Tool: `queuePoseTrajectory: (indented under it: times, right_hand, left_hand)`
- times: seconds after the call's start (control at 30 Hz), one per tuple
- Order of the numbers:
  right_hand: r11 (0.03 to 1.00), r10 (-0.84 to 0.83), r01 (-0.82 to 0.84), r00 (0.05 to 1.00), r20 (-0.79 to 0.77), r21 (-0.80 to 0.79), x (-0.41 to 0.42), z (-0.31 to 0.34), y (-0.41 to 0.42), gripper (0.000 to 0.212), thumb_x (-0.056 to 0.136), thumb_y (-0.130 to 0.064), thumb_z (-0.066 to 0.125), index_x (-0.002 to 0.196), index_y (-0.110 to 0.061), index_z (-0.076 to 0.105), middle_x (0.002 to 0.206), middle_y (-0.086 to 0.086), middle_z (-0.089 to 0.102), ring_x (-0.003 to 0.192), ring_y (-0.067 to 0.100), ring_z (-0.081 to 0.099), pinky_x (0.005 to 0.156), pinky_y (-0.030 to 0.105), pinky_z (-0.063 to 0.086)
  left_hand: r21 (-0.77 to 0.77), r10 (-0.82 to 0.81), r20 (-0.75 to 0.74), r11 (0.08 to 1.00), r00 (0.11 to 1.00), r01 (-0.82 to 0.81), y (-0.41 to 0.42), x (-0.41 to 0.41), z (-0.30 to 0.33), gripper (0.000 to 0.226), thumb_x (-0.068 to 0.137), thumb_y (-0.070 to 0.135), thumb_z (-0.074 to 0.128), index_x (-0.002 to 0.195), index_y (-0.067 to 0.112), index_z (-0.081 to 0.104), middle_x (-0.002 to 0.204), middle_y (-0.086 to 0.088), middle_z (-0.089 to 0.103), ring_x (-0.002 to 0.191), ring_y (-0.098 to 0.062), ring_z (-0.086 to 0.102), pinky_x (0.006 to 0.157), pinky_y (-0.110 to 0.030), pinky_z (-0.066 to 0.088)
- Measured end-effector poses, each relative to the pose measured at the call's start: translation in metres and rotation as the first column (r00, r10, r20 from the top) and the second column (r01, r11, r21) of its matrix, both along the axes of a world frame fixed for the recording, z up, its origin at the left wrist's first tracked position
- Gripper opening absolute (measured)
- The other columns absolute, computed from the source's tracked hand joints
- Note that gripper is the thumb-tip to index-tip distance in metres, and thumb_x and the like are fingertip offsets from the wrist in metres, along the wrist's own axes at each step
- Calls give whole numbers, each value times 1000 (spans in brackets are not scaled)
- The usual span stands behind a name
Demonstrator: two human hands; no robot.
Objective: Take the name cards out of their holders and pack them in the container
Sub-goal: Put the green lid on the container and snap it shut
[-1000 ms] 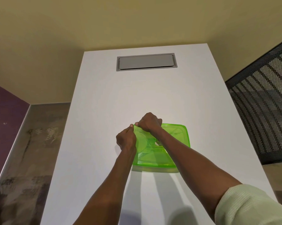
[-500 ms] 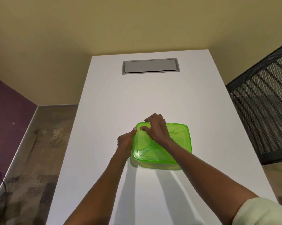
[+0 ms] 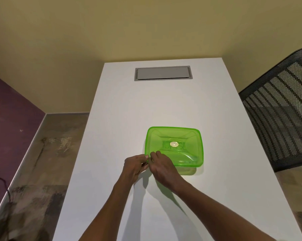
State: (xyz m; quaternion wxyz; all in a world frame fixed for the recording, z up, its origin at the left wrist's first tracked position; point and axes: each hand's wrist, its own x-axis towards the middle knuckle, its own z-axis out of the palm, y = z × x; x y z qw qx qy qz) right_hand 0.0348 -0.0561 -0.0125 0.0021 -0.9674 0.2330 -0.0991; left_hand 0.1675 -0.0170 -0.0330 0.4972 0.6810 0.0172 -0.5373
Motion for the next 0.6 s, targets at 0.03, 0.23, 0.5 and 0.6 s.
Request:
queuePoseTrajectory:
  times: [0.03,0.23,0.5,0.6]
  right_hand:
    - [998,27,-28,999,-22,-51,1,-1,3,21,77,-1,48,86,-9,66,74,6,57,65,24,52,50,33,37]
    - [985,100,-106,994,-50,-135,4,-10,11,32,81,1,40,94,3,70,83,10,63,68,23,57,55,33,48]
    - [994,98,-97,995,25,-55,3,-14,10,42,75,-9,40,102,7,68,86,10,65,70,22,58,62,31,49]
    - [996,76,-76,997,2,-38,-4,-11,6,36,82,-4,44,110,6,63,94,9,62,77,23,57,60,34,46]
  left_hand:
    - [-2,3,19,1000,1000,-3,1,-1,0,10,82,-5,68,89,-2,73,80,-14,74,73,-20,69,61,-26,61]
    - [82,-26,208,997,978,10,-1,-6,-1,14,73,-5,71,81,5,77,57,-7,71,51,-12,64,52,-20,54]
    - [234,-180,297,966,938,111,-7,-4,-2,32,81,-4,65,54,11,61,67,-9,60,66,-14,51,62,-25,40]
    - [114,-106,202,990,974,84,-4,-5,7,19,77,-9,66,64,3,74,60,-11,61,47,-10,55,47,-17,50]
